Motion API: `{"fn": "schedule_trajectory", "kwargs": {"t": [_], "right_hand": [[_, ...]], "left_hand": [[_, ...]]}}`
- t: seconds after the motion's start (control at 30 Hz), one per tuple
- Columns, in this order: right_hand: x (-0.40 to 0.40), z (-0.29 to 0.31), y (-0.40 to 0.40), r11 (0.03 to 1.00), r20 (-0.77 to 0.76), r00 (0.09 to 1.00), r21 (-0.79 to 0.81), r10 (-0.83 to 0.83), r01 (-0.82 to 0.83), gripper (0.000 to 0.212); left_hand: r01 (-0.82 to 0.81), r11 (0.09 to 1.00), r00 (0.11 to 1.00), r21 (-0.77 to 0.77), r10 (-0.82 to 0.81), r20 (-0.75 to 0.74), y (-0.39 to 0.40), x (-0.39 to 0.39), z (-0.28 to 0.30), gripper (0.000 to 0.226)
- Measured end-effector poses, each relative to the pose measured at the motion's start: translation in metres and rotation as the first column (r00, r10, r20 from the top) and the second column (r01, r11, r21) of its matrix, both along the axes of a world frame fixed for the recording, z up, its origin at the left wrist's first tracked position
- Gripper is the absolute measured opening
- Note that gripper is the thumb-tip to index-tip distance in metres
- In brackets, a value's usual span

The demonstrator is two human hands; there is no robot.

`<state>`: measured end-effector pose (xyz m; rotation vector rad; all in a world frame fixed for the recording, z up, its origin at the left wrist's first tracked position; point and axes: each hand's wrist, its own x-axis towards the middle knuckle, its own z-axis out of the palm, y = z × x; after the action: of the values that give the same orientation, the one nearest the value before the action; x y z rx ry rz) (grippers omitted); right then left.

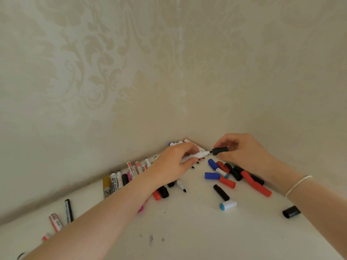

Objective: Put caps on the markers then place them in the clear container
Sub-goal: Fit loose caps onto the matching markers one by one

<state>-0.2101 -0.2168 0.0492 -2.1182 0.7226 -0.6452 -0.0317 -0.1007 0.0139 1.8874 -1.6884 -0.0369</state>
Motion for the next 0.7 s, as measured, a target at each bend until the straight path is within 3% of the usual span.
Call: {"fn": "schedule_trajectory", "kwargs": {"t": [0.4, 0.7], "right_hand": [[0.005, 0.003, 0.008, 1.000, -0.050, 0.999, 0.001, 0.004, -0.004, 0.013], [0.008, 0.004, 0.012, 0.957, 0.101, 0.991, 0.266, 0.089, -0.114, 0.008]], "left_hand": [[0.020, 1.000, 1.000, 0.000, -0.020, -0.014, 0.001, -0.004, 0.001, 0.019], [0.029, 0.998, 0.999, 0.050, -0.027, -0.029, 0.006, -0.011, 0.008, 0.023]]}}
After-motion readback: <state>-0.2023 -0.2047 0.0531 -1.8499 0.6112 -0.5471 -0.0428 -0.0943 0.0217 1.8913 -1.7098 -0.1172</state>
